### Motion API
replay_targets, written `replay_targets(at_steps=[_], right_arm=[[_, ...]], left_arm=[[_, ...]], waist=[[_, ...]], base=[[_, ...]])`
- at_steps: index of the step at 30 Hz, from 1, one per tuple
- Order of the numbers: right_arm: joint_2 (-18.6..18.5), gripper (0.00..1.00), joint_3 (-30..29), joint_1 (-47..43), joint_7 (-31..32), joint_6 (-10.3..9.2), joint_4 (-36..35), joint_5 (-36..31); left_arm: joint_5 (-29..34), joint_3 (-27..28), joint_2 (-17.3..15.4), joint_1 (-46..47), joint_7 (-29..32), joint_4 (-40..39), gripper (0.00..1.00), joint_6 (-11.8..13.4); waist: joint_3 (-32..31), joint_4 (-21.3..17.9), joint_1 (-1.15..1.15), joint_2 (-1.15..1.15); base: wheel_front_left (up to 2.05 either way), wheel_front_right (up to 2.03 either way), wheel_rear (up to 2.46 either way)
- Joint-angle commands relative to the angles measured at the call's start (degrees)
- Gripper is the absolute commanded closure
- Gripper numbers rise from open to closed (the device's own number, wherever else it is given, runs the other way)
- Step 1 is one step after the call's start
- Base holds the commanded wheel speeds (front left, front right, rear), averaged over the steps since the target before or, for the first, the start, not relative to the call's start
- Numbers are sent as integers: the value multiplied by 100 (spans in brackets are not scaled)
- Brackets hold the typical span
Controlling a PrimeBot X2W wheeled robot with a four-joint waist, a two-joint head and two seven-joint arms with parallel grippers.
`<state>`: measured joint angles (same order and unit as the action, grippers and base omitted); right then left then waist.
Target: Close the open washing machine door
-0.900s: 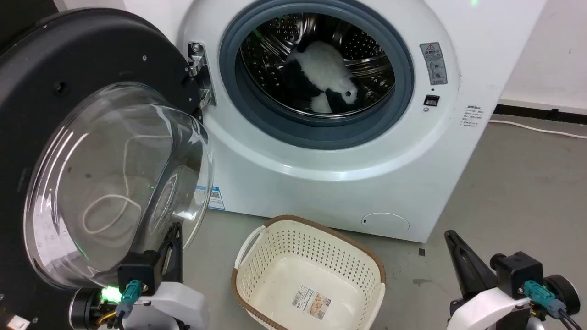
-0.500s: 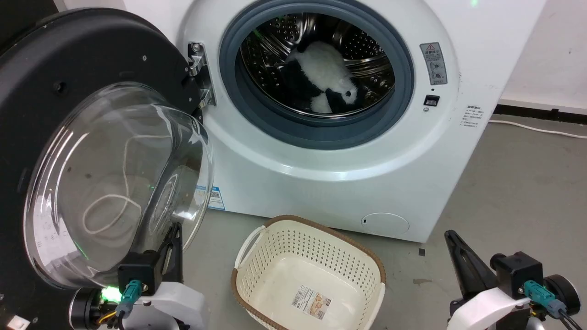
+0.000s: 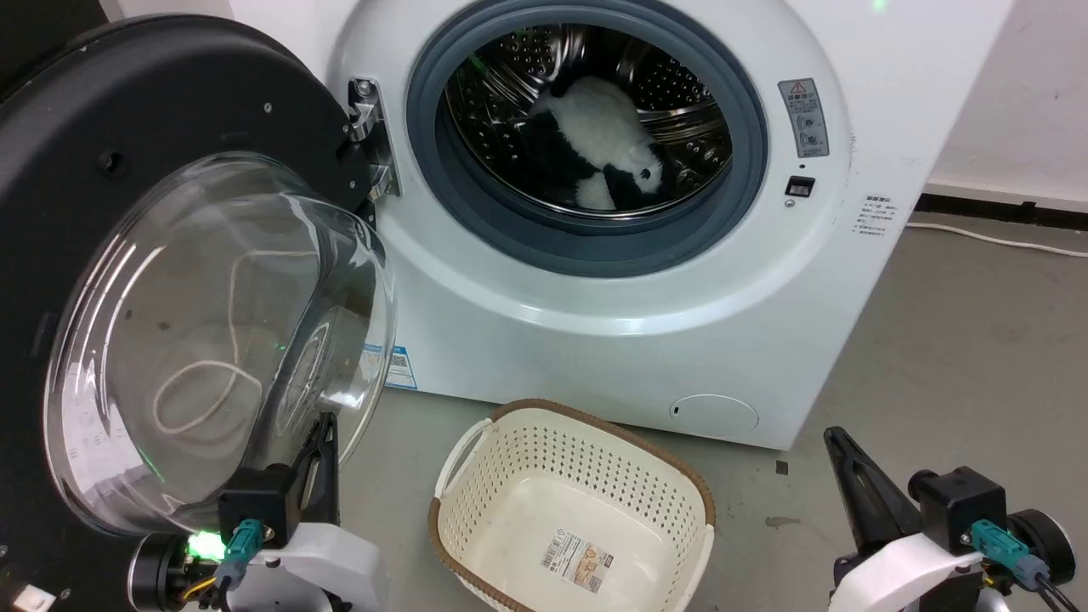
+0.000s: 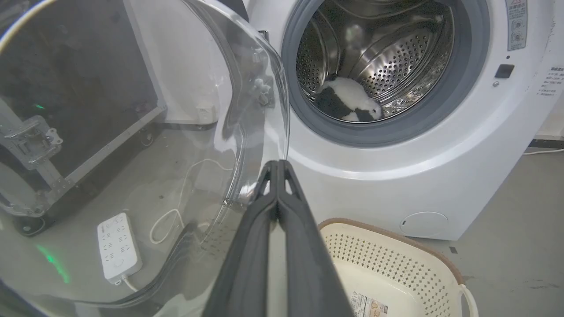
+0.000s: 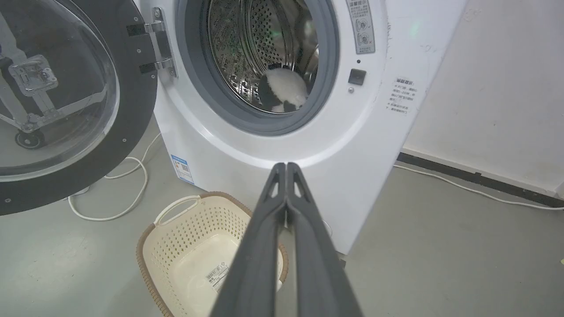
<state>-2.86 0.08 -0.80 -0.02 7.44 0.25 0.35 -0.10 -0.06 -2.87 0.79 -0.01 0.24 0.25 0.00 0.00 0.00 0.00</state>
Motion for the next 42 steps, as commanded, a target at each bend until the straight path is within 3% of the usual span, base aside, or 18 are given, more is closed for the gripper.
replay_targets(at_steps=[1, 14, 15, 42], right_arm=[[-1, 100, -8, 80, 2, 5, -25, -35], [-1, 100, -8, 80, 2, 5, -25, -35], [0, 0, 4, -2, -1, 0, 1, 5], [0, 0, 34, -98, -322, 0, 145, 407]], left_arm=[[10, 6, 0, -79, 1, -24, 100, -25], [10, 6, 0, -79, 1, -24, 100, -25], [-3, 0, 0, 1, -2, 2, 0, 2], [-386, -205, -5, -1, -322, 198, 0, 0]], waist=[[0, 0, 0, 0], [0, 0, 0, 0], [0, 0, 0, 0], [-1, 25, 0, 0]], base=[[0, 0, 0], [0, 0, 0], [0, 0, 0], [0, 0, 0]])
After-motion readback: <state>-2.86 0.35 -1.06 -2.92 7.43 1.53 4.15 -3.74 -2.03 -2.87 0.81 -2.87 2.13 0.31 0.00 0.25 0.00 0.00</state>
